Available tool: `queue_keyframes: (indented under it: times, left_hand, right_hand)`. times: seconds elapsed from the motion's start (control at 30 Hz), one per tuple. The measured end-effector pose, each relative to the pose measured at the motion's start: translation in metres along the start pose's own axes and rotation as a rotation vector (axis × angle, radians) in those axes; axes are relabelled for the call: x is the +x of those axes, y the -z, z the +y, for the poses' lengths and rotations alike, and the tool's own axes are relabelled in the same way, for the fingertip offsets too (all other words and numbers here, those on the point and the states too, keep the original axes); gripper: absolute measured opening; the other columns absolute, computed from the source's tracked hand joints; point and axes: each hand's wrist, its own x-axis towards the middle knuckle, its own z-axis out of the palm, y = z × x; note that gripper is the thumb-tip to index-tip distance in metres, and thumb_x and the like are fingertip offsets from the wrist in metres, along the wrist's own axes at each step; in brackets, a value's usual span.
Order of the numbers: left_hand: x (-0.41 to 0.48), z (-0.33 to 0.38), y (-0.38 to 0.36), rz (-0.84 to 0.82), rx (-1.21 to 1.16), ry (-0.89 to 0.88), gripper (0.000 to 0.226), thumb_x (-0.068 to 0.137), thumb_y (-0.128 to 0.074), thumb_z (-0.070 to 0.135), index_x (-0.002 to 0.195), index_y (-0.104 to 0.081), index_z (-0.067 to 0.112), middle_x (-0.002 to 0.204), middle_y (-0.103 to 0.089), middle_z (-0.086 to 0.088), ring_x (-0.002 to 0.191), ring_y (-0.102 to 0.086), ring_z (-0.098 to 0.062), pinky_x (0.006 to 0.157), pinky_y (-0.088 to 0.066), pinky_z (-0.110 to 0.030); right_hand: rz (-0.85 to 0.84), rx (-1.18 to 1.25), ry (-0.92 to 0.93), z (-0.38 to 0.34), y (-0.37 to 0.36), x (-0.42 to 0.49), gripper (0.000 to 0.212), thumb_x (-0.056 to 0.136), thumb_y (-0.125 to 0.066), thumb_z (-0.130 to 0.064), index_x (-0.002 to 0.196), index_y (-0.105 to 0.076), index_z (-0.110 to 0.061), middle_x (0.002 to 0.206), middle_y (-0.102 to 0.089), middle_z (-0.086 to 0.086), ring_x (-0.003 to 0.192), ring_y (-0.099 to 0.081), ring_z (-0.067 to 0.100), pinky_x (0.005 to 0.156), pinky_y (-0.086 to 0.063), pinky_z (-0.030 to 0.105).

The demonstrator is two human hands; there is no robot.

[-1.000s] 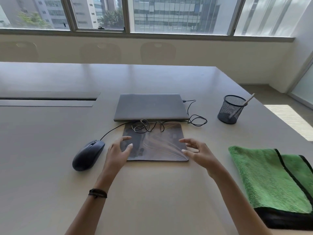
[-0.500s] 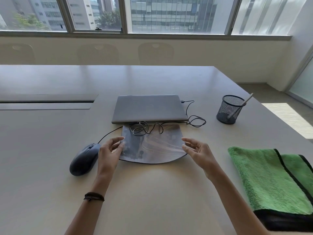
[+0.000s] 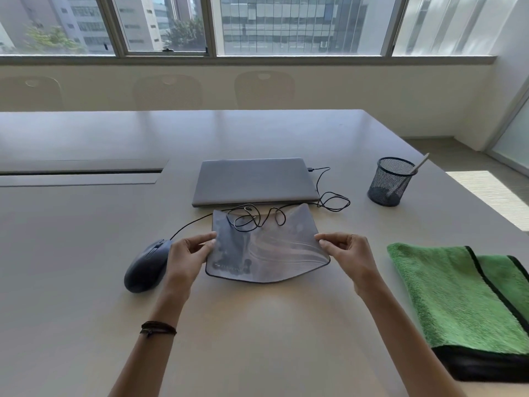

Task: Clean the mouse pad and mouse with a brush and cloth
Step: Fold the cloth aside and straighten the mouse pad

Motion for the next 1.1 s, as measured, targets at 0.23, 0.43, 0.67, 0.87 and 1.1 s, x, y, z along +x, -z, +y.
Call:
queue_keyframes:
  times: [0.23, 0.43, 0.67, 0.87, 1.1]
  left_hand:
    - [-0.010, 0.006, 0.005, -0.011, -0.025, 0.041, 0.012, 0.082, -0.065, 0.000, 0.090, -0.071, 0.007, 0.079, -0.071, -0.004, 0.062, -0.068, -0.005, 0.057, -0.056, -0.016]
    - [-0.031, 0.010, 0.016, -0.046, -0.068, 0.075, 0.014, 0.080, -0.067, 0.001, 0.083, -0.073, 0.013, 0.072, -0.074, 0.002, 0.064, -0.069, -0.006, 0.057, -0.055, -0.017]
    - [-0.059, 0.016, 0.035, -0.105, -0.039, 0.074, 0.019, 0.076, -0.070, 0.004, 0.076, -0.076, 0.022, 0.079, -0.075, 0.001, 0.070, -0.071, -0.009, 0.056, -0.054, -0.017]
    - [-0.077, 0.012, 0.050, -0.178, 0.047, 0.102, 0.016, 0.077, -0.070, 0.005, 0.078, -0.077, 0.019, 0.080, -0.075, -0.005, 0.069, -0.071, -0.016, 0.057, -0.055, -0.020]
    - [-0.087, 0.005, 0.057, -0.238, 0.136, 0.104, 0.015, 0.079, -0.069, 0.004, 0.085, -0.074, 0.017, 0.085, -0.075, -0.002, 0.072, -0.071, -0.016, 0.056, -0.055, -0.020]
  right_hand:
    - [-0.056, 0.038, -0.036, -0.011, 0.014, -0.006, 0.028, 0.078, -0.063, 0.010, 0.072, -0.072, -0.016, 0.065, -0.069, -0.004, 0.056, -0.061, -0.002, 0.058, -0.052, 0.012]
    - [-0.144, 0.107, -0.076, -0.018, 0.028, -0.019, 0.024, 0.079, -0.062, 0.010, 0.076, -0.072, -0.011, 0.063, -0.072, -0.003, 0.058, -0.063, 0.002, 0.058, -0.052, 0.013]
    - [-0.342, 0.086, -0.104, -0.025, 0.043, -0.042, 0.020, 0.078, -0.061, 0.015, 0.076, -0.068, -0.003, 0.065, -0.069, 0.003, 0.060, -0.063, 0.008, 0.061, -0.055, 0.018]
    - [-0.530, 0.035, -0.164, -0.025, 0.052, -0.058, 0.019, 0.075, -0.061, 0.017, 0.076, -0.064, -0.001, 0.066, -0.064, 0.007, 0.063, -0.062, 0.010, 0.062, -0.054, 0.022]
    - [-0.618, -0.044, -0.219, -0.019, 0.056, -0.064, 0.018, 0.075, -0.065, 0.014, 0.079, -0.066, -0.003, 0.070, -0.063, 0.009, 0.068, -0.062, 0.013, 0.066, -0.054, 0.021]
